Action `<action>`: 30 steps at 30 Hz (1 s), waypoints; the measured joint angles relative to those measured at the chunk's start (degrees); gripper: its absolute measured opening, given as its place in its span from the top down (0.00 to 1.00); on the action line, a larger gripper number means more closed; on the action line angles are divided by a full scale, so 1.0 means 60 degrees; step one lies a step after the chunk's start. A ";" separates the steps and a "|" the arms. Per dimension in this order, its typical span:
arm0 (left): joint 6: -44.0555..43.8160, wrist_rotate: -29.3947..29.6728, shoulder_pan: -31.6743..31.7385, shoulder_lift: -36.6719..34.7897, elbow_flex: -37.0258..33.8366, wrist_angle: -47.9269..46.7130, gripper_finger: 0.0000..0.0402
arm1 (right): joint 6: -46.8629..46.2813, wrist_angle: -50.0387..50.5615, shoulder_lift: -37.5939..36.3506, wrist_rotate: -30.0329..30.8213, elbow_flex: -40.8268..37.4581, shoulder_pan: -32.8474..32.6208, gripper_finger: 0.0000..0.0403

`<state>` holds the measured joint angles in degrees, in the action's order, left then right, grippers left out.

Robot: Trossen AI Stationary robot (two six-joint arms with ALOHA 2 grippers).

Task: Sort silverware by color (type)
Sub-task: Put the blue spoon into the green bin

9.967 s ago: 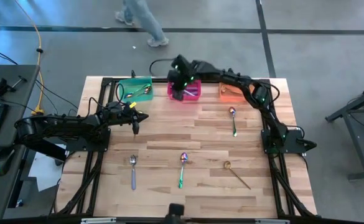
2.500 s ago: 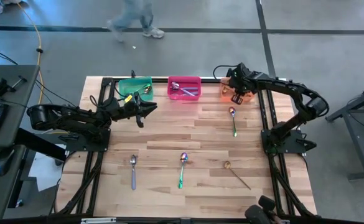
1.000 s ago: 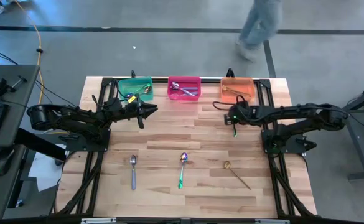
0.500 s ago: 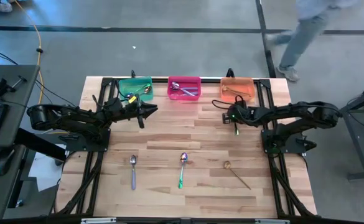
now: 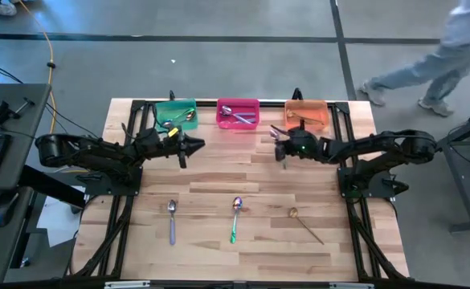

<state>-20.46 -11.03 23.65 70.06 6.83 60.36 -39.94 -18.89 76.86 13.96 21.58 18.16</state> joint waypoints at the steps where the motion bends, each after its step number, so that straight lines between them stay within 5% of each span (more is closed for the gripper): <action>1: -0.0027 0.0018 -0.0062 0.0000 0.0004 0.0004 0.84 | 0.0169 -0.0489 0.0000 -0.0075 0.0000 -0.0099 1.00; 11: 0.0148 0.0242 -0.0987 0.0419 0.1232 -0.1027 0.81 | 0.1888 -0.4780 -0.0007 -0.0158 0.0048 -0.1061 1.00; 19: 0.0710 0.0231 -0.1487 0.2117 0.2821 -0.1352 0.67 | 0.3636 -0.4908 0.0170 -0.0197 0.1477 -0.1671 1.00; 30: 0.1265 -0.0613 -0.1580 0.2897 0.4330 -0.0532 0.51 | 0.4639 -0.4909 0.1297 -0.2215 0.3271 -0.1786 1.00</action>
<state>-12.86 -14.71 14.17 87.44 32.81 57.17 -12.11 -48.34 84.64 0.67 41.21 7.44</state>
